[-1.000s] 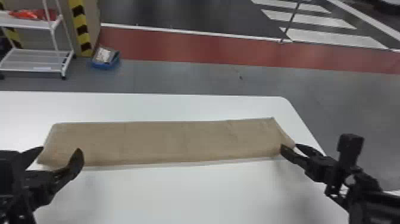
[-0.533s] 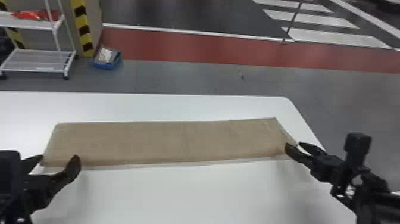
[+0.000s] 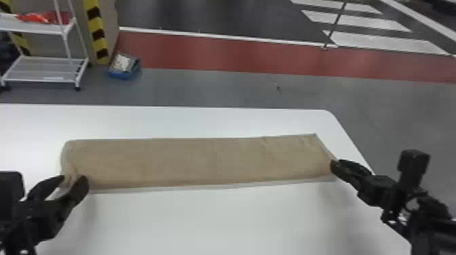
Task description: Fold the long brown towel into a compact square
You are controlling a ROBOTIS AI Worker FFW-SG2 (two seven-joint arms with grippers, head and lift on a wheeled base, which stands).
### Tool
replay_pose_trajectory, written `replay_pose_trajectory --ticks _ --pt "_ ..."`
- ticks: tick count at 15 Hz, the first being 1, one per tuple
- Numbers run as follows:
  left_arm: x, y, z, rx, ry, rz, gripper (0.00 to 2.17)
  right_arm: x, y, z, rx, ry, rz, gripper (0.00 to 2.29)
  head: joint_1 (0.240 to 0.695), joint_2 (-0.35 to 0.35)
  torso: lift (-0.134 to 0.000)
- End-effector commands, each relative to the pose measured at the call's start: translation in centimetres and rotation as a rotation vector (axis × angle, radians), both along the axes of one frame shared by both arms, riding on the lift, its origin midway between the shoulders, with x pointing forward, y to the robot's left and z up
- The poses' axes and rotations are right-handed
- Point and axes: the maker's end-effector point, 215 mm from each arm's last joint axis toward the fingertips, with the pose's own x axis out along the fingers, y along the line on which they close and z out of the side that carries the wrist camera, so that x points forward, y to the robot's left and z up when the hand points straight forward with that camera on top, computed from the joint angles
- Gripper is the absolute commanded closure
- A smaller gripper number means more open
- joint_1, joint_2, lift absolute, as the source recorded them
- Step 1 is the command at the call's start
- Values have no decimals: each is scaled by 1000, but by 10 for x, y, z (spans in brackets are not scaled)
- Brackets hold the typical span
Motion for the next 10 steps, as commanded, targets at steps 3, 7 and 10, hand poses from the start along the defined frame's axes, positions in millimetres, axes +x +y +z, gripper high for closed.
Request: replay_pose_trajectory --ticks 3,7,10 --pt "0 0 0 1 1 0 653 0 -16 4 -11 -18 -46 421 695 -212 -125" --pt "0 3 -3 10 6 10 586 -2 -25 -9 -39 18 -45 340 695 -235 -125" --pt "0 3 -1 10 0 14 586 3 -7 -18 -51 42 -4 502 695 -229 -125"
